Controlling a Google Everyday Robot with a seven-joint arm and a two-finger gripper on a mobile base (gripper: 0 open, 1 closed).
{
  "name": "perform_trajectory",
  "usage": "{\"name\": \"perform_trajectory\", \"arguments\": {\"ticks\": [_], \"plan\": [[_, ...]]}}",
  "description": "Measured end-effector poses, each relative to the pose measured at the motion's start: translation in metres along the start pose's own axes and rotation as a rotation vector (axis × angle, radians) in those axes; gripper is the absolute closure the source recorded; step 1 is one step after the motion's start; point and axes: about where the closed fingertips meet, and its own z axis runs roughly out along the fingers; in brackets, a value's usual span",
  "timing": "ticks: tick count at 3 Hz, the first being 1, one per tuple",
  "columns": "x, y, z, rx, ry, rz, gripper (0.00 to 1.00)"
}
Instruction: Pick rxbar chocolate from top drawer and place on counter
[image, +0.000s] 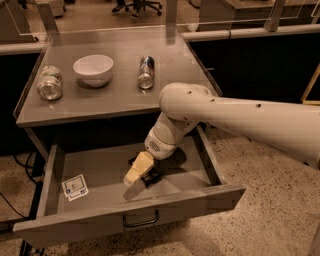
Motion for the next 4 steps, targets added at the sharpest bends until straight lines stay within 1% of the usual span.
{"name": "perform_trajectory", "arguments": {"ticks": [1, 2, 3, 4], "plan": [[0.001, 0.001, 0.008, -0.009, -0.01, 0.016, 0.0], [0.007, -0.002, 0.014, -0.004, -0.053, 0.059, 0.0], [0.01, -0.003, 0.02, -0.005, -0.096, 0.089, 0.0], [0.01, -0.003, 0.02, -0.006, -0.096, 0.09, 0.0]]}}
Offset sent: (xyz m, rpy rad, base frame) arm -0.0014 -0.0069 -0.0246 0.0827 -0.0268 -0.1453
